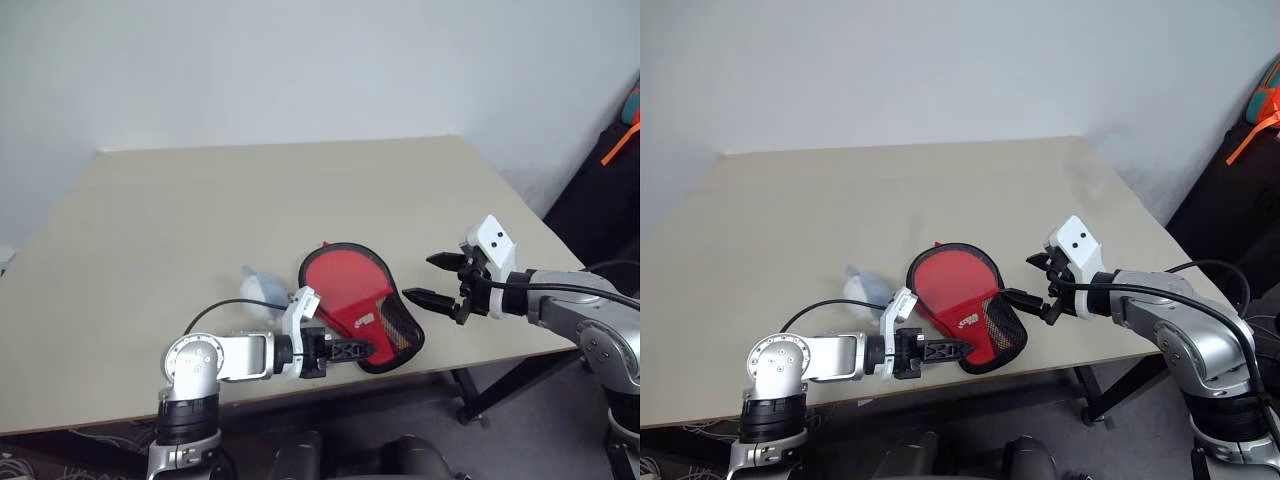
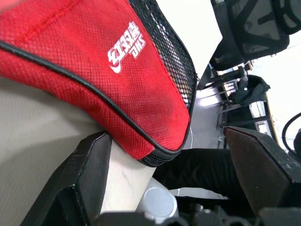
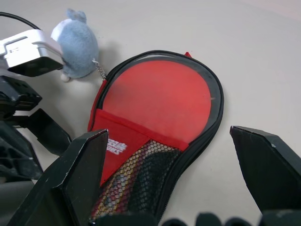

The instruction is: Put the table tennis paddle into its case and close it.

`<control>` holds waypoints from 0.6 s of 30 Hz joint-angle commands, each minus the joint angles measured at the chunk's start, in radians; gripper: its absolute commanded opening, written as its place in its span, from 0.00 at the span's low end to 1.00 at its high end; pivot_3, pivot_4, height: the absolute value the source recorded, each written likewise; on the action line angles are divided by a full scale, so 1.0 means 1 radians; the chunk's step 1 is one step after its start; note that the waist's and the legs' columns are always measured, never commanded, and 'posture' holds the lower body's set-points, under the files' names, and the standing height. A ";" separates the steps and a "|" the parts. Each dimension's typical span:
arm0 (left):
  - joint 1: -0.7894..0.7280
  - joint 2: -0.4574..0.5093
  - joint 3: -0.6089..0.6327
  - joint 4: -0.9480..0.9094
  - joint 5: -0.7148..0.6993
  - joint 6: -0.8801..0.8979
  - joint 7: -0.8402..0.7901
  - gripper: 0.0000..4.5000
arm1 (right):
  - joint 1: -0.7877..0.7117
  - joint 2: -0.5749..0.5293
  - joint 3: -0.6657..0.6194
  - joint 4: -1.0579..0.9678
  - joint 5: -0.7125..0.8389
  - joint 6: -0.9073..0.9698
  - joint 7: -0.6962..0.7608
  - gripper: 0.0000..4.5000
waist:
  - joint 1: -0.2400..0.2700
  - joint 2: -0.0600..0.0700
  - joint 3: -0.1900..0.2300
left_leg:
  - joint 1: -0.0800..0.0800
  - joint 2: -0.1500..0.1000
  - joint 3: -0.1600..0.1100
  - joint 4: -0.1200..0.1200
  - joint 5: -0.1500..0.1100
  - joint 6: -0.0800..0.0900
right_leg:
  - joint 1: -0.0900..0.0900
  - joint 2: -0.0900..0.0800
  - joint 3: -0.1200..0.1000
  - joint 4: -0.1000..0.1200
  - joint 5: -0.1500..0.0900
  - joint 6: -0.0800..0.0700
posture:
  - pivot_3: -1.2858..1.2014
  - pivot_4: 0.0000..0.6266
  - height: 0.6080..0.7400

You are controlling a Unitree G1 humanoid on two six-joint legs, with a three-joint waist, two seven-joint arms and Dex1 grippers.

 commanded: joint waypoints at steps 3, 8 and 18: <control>-0.023 -0.041 0.001 0.037 0.043 0.009 0.053 0.89 | -0.035 0.008 -0.012 -0.027 0.013 -0.001 -0.014 1.00 | 0.004 0.001 0.000 | 0.000 0.000 0.000 0.000 0.000 0.001 | 0.000 -0.001 0.000 0.000 0.000 0.000 | 0.52 0.00 0.81; -0.038 -0.063 -0.001 0.048 0.075 0.009 0.081 0.89 | -0.041 0.015 -0.008 -0.031 0.017 0.005 -0.022 1.00 | 0.004 0.001 0.000 | 0.000 -0.001 0.000 -0.001 -0.001 0.001 | 0.001 -0.004 -0.002 0.000 0.000 0.000 | 0.52 0.00 0.81; -0.056 -0.035 -0.012 0.097 0.041 0.009 0.143 0.59 | -0.053 0.024 -0.002 -0.029 0.021 0.014 -0.032 1.00 | 0.003 0.001 0.000 | 0.000 -0.002 0.002 -0.004 -0.001 0.001 | 0.002 -0.010 -0.009 -0.001 0.000 0.000 | 0.52 0.00 0.81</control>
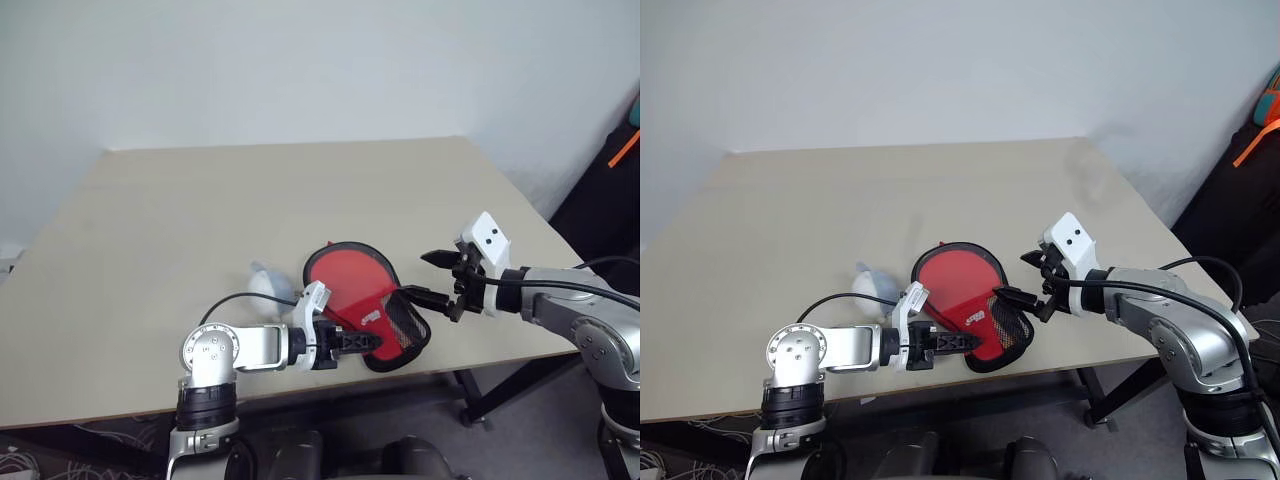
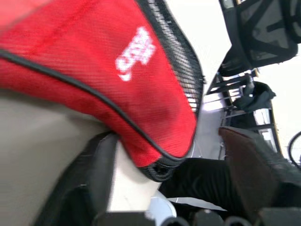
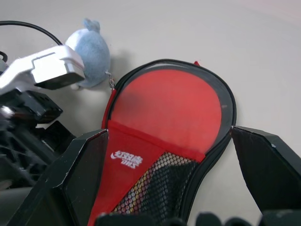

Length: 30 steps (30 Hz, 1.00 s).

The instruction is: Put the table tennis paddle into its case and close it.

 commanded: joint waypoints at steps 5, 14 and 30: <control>-0.015 0.069 -0.028 0.078 -0.021 0.007 0.087 0.19 | -0.027 0.002 -0.013 -0.035 0.016 0.000 -0.008 1.00 | -0.006 0.000 0.000 | 0.000 0.000 -0.001 -0.001 0.000 0.000 | -0.001 0.000 0.000 0.000 -0.001 0.001 | 0.52 0.00 0.81; -0.044 0.143 -0.084 0.112 -0.070 0.007 0.039 0.01 | -0.038 0.007 -0.007 -0.032 0.020 0.006 -0.011 1.00 | -0.007 0.000 0.000 | 0.000 0.001 -0.001 -0.002 0.000 0.000 | -0.001 0.000 -0.002 -0.001 -0.001 0.002 | 0.52 0.00 0.81; -0.193 0.580 -0.398 -0.102 -0.298 0.007 -0.392 0.01 | -0.078 0.003 0.048 0.009 -0.007 -0.040 0.035 1.00 | -0.008 0.001 0.004 | -0.001 0.002 -0.001 -0.012 0.005 -0.010 | -0.001 -0.003 -0.014 -0.014 -0.001 0.001 | 0.52 0.00 0.81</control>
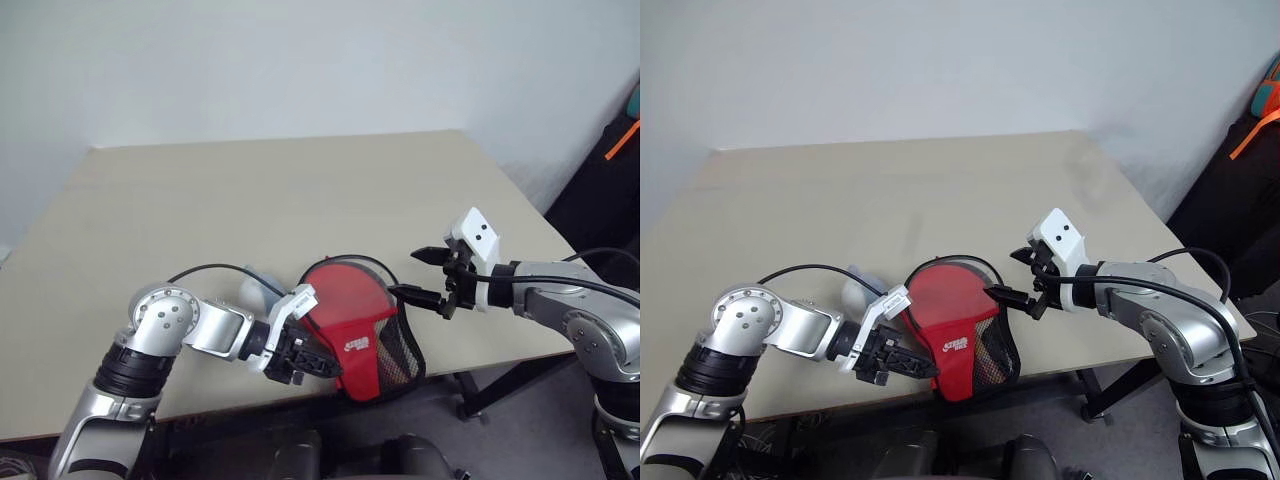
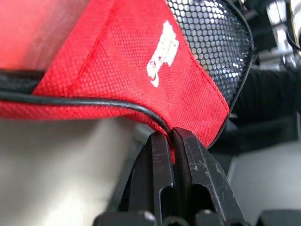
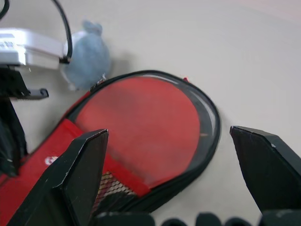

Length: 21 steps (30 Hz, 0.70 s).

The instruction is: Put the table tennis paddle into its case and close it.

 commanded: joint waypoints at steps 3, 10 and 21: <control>-0.008 0.021 -0.045 -0.077 0.025 0.007 -0.115 0.01 | -0.022 -0.012 0.001 -0.020 -0.005 -0.036 0.027 1.00 | 0.000 0.000 0.000 | 0.000 0.000 0.000 0.000 0.000 0.000 | 0.000 -0.001 -0.001 0.000 0.000 0.000 | 0.52 0.00 0.81; 0.051 0.057 -0.106 -0.133 0.183 -0.077 -0.208 0.01 | -0.022 -0.031 0.006 -0.019 -0.009 -0.042 0.046 1.00 | 0.000 0.001 0.001 | 0.000 0.001 0.000 0.000 0.000 0.000 | 0.000 0.000 -0.001 0.000 0.000 0.000 | 0.52 0.00 0.81; 0.085 0.034 -0.130 -0.123 0.350 -0.191 -0.311 0.15 | -0.032 -0.027 0.010 -0.009 -0.013 -0.039 0.046 1.00 | 0.001 0.001 0.002 | 0.000 0.001 0.000 0.001 0.000 0.000 | 0.000 -0.002 -0.003 0.001 0.001 -0.001 | 0.52 0.00 0.81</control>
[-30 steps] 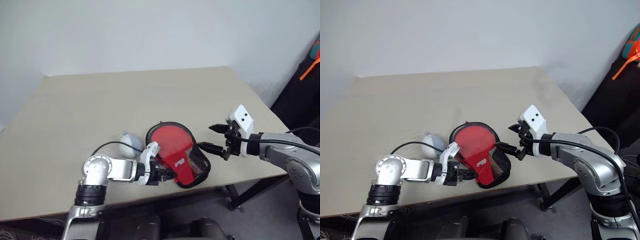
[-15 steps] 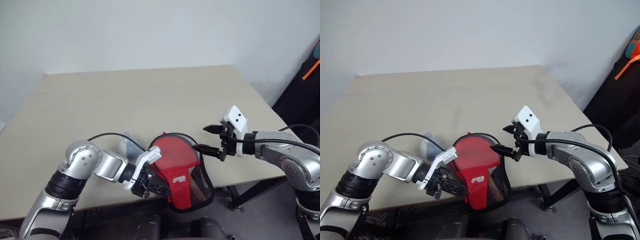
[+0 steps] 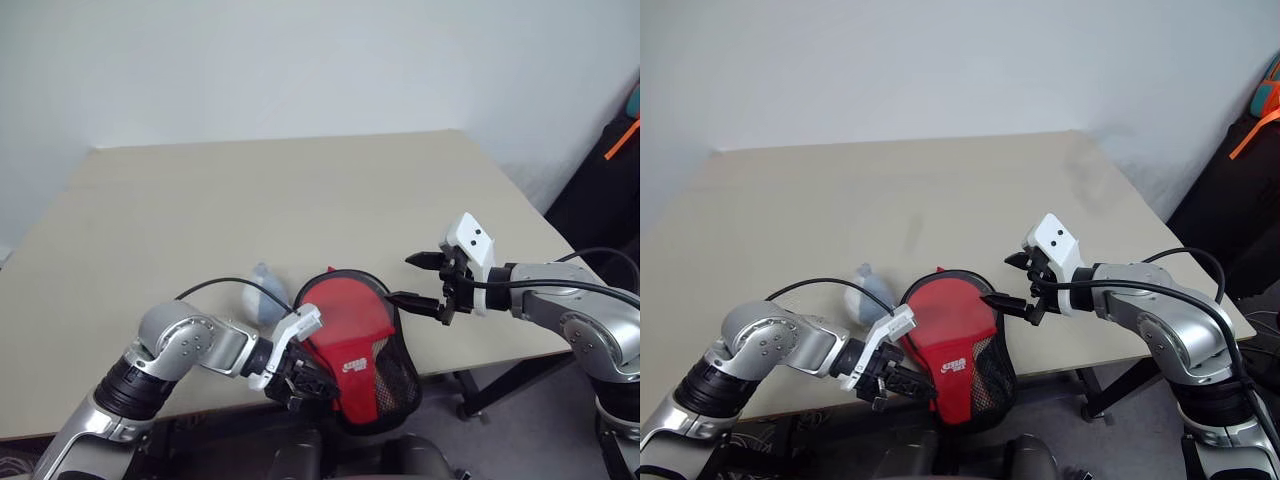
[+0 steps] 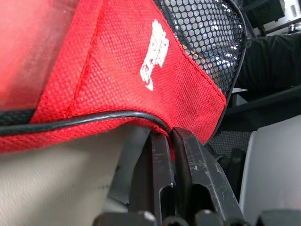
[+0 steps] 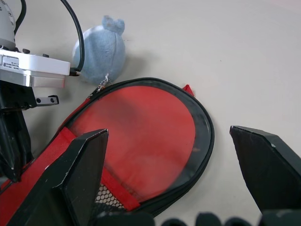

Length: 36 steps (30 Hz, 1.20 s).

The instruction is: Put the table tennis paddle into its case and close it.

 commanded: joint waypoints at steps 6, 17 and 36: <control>0.002 0.012 0.015 -0.036 0.048 -0.014 -0.079 0.63 | -0.033 -0.007 -0.014 -0.003 -0.009 -0.016 0.006 1.00 | 0.000 0.000 0.000 | 0.000 0.000 0.000 0.000 0.000 0.000 | 0.000 0.000 0.000 0.000 0.000 0.000 | 0.52 0.00 0.81; -0.064 0.348 0.098 -0.185 0.151 -0.280 -0.453 1.00 | -0.015 -0.010 -0.017 0.000 -0.013 -0.029 0.027 1.00 | -0.002 0.001 0.003 | 0.000 0.002 0.001 -0.001 0.000 -0.001 | -0.001 0.001 -0.002 0.000 0.000 0.000 | 0.52 0.00 0.81; -0.169 0.088 0.493 0.470 0.391 -0.647 -0.244 1.00 | -0.105 0.260 0.151 0.159 -0.148 -0.056 -0.146 0.01 | -0.026 0.001 0.005 | -0.002 0.002 0.003 0.001 0.002 -0.002 | 0.001 0.004 -0.004 0.002 0.002 0.002 | 0.52 0.00 0.81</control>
